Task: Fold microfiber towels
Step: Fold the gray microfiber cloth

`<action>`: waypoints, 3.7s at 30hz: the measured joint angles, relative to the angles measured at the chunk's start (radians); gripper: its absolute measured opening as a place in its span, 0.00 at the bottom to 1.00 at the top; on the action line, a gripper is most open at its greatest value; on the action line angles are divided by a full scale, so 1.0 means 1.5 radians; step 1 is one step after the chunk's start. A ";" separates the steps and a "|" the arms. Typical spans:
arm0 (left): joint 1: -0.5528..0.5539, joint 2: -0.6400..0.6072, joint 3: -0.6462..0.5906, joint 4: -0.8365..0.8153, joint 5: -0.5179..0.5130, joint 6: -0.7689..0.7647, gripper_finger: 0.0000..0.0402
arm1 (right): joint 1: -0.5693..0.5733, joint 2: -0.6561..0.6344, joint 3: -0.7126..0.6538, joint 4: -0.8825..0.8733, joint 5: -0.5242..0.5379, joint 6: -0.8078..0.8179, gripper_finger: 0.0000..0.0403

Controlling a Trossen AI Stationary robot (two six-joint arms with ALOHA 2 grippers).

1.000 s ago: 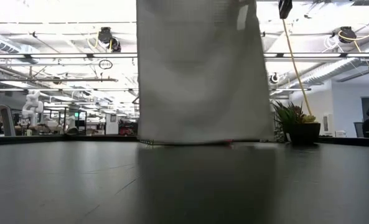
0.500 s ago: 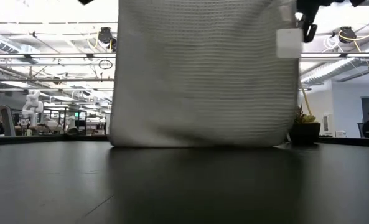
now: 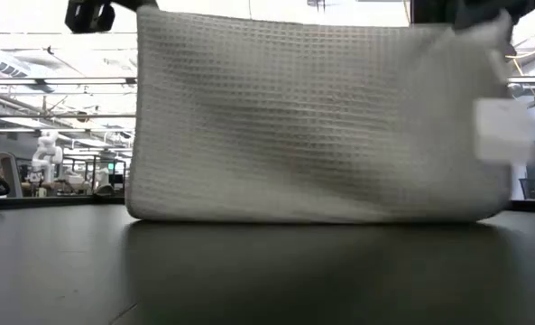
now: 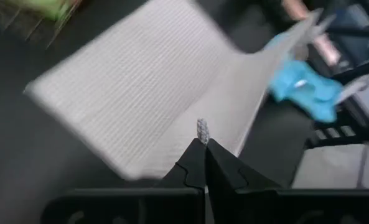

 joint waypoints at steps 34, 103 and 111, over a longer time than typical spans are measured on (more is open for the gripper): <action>0.163 0.277 0.001 -0.050 -0.008 0.020 0.02 | -0.037 0.067 -0.061 -0.037 0.384 -0.111 0.00; 0.197 0.299 0.002 -0.142 0.064 0.088 0.20 | -0.262 0.155 -0.048 -0.090 0.257 -0.375 0.22; 0.198 0.266 0.002 -0.167 0.060 0.076 0.20 | -0.292 0.206 -0.068 -0.047 0.206 -0.375 0.22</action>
